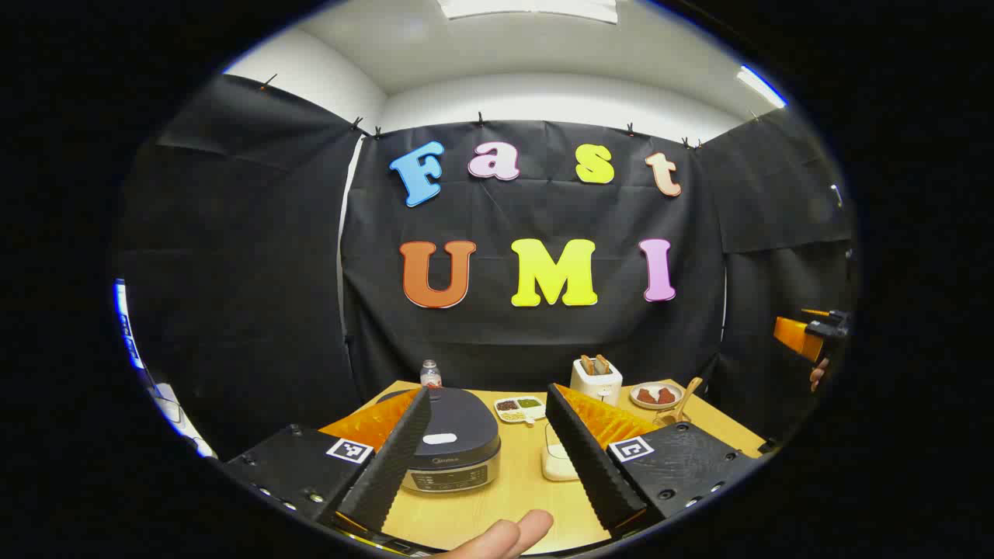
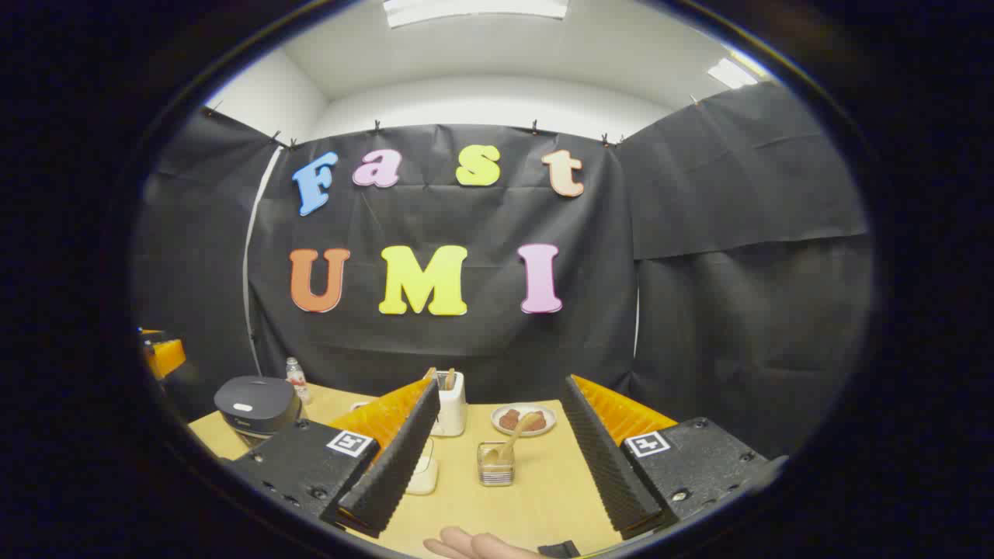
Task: Close the left gripper, press the button to open the rice cooker; take a wooden spoon from the chopstick holder with the right hand, scoop a spoonful of rice and pour it into the rice cooker, then put the wooden spoon back into the chopstick holder.
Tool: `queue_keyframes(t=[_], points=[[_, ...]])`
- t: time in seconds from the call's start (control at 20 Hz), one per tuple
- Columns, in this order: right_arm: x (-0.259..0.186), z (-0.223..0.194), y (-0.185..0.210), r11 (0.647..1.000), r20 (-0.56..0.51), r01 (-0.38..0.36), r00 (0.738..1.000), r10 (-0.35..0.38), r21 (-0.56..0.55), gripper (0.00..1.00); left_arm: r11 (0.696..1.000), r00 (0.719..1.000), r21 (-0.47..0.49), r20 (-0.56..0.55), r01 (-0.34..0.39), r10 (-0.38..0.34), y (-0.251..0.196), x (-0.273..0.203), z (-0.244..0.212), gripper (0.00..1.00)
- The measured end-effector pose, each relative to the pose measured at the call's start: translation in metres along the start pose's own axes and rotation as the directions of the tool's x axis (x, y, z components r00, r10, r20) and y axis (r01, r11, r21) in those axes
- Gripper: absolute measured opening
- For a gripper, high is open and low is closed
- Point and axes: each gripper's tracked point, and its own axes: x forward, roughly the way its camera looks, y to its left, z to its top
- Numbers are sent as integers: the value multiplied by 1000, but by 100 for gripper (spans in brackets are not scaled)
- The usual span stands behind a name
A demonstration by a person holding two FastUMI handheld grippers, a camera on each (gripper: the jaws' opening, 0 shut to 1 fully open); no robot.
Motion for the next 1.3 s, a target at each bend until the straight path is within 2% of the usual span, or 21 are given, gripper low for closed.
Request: queue_keyframes(t=[0.1,0.4,0.7,0.85,0.9,0.95,1.05,1.1,1.15,1.2,1.25,1.3], points=[[-2,1,-4,1000,10,6,1000,-6,-2,100,1000,1000,0,17,-10,10,2,3,7,95],[-6,-1,-7,1000,11,5,1000,-5,-7,100,999,1000,27,2,31,-31,-6,-2,1,95],[-5,1,-15,1000,45,16,999,-17,14,100,1000,1000,-20,-13,17,-18,0,3,-3,94],[1,-9,-14,1000,25,1,1000,-2,32,100,1000,1000,-24,-19,7,-8,5,10,-8,93],[2,-11,-14,999,20,-3,1000,2,38,100,1000,1000,-24,-25,-6,5,10,13,-12,72],[3,-13,-15,999,16,-6,1000,6,44,100,1000,1000,-26,-26,-5,4,12,18,-14,82],[6,-17,-15,999,14,-12,1000,11,45,100,1000,999,-26,-35,-3,2,12,25,-20,70],[7,-18,-15,999,14,-11,1000,11,42,100,1000,999,-22,-42,-13,12,16,30,-25,50],[8,-20,-16,999,13,-9,1000,8,42,100,1000,998,-14,-57,-18,17,17,34,-31,51],[10,-22,-16,999,13,-5,1000,5,44,100,1000,998,-7,-65,-21,20,19,38,-35,33],[11,-23,-15,999,13,-5,1000,5,43,100,999,997,-6,-69,-36,35,23,43,-37,39],[14,-27,-14,999,8,-7,1000,7,36,100,999,995,-14,-92,-40,38,25,50,-44,8]])
